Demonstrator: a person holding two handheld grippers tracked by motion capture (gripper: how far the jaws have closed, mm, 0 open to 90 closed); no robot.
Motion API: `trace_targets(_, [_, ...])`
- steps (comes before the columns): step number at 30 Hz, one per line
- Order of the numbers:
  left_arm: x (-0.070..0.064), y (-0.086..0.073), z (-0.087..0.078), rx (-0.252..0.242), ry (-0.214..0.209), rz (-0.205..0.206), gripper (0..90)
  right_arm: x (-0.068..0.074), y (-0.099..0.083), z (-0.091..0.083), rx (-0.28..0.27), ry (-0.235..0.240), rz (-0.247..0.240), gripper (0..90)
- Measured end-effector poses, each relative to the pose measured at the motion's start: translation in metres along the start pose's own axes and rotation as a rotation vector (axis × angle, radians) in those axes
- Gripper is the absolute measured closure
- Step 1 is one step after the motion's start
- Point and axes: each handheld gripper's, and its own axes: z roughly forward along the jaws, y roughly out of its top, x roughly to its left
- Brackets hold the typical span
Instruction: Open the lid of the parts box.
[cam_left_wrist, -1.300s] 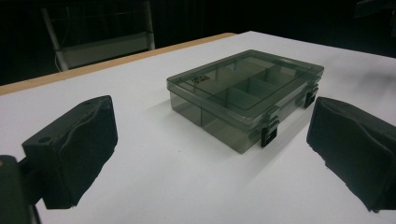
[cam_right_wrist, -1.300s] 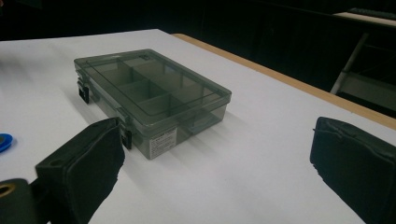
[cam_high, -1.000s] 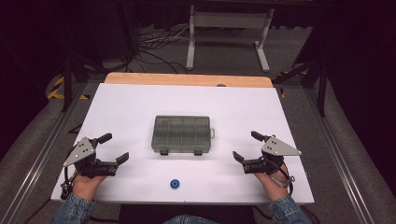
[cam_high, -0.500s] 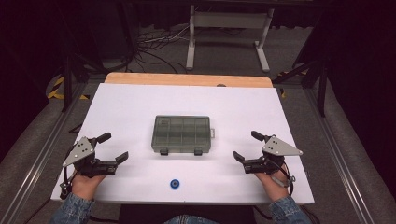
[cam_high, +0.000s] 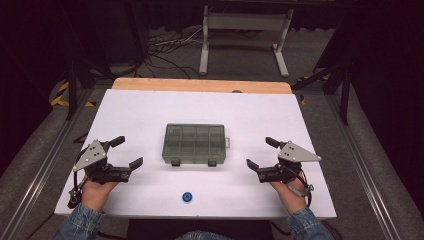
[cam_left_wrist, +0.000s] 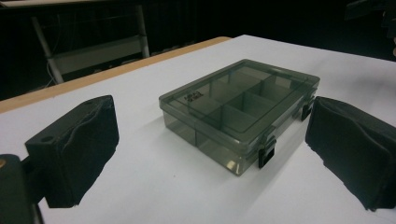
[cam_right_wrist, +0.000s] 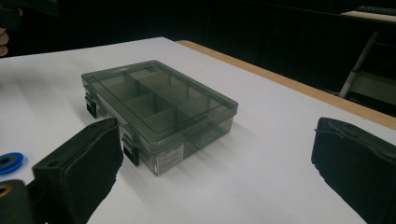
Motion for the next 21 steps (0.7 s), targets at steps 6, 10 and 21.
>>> trace_targets(6, [0.0, 0.008, 0.008, -0.005, -0.018, 0.008, 3.5, -0.002, 0.008, 0.008, -0.003, 0.011, -0.01, 2.8])
trace_targets(10, [0.001, 0.012, 0.012, -0.008, -0.024, 0.01, 3.5, -0.003, 0.011, 0.01, -0.019, 0.018, 0.006, 2.8])
trace_targets(21, [0.008, 0.021, 0.034, -0.009, -0.052, -0.01, 3.8, -0.002, 0.021, 0.025, -0.037, 0.053, -0.002, 0.1])
